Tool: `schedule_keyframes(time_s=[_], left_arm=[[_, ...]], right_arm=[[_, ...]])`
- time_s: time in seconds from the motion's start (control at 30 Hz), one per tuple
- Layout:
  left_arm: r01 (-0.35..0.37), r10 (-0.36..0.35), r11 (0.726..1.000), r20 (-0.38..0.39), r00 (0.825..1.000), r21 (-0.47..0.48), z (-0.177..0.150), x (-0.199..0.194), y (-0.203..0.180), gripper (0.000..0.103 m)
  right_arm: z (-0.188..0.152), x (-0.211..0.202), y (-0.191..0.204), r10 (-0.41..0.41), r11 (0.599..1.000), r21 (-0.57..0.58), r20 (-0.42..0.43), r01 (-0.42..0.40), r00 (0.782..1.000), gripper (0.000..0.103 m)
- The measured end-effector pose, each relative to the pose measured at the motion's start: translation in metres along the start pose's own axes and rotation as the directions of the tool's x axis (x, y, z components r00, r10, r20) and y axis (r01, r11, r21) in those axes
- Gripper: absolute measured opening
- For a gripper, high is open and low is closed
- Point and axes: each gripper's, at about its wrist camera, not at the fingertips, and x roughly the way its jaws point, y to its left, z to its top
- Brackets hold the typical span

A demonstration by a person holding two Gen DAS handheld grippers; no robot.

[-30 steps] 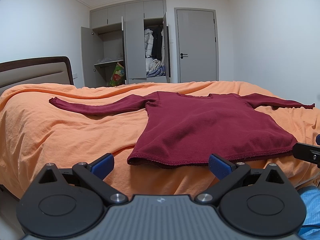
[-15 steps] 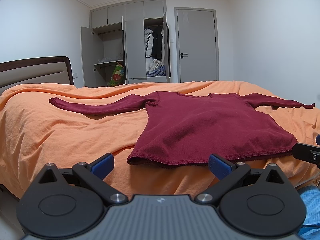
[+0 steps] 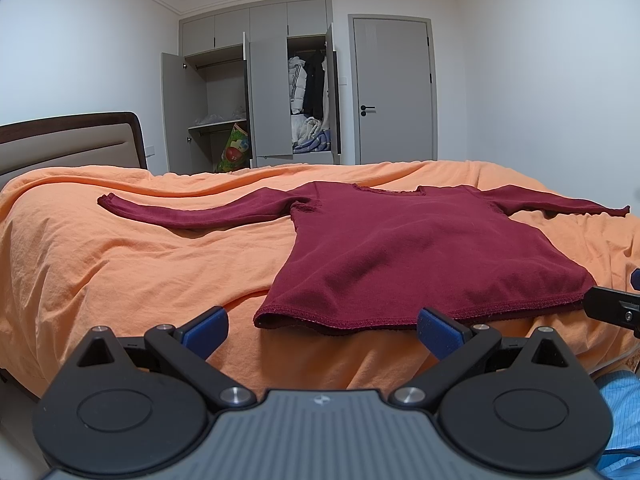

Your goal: Fold small clothes

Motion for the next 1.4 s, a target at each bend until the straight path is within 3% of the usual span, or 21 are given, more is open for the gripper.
schedule_keyframes(time_s=[0.33, 0.57, 0.73, 1.0, 1.4], left_arm=[[0.009, -0.010, 1.000, -0.055, 0.998, -0.023, -0.004, 0.008, 0.003, 0.103], [-0.029, 0.028, 1.000, -0.115, 0.993, -0.011, 0.015, 0.033, 0.009, 0.103], [-0.048, 0.045, 0.999, -0.166, 0.985, -0.012, 0.039, 0.069, 0.008, 0.103], [-0.068, 0.065, 0.997, -0.124, 0.990, -0.022, 0.079, 0.094, 0.022, 0.103], [-0.186, 0.185, 0.983, -0.089, 0.979, 0.001, 0.171, 0.151, 0.044, 0.103]], right_arm=[[-0.003, 0.010, 0.002, -0.018, 0.999, 0.026, -0.037, 0.019, 0.999, 0.103], [0.008, 0.029, -0.009, -0.038, 0.997, 0.055, -0.138, 0.046, 0.990, 0.103], [0.020, 0.053, -0.014, -0.091, 0.995, 0.026, -0.178, 0.097, 0.980, 0.103], [0.044, 0.085, -0.022, -0.114, 0.993, 0.006, -0.182, 0.117, 0.977, 0.103], [0.092, 0.145, -0.057, -0.150, 0.986, 0.041, -0.189, 0.160, 0.971, 0.103]])
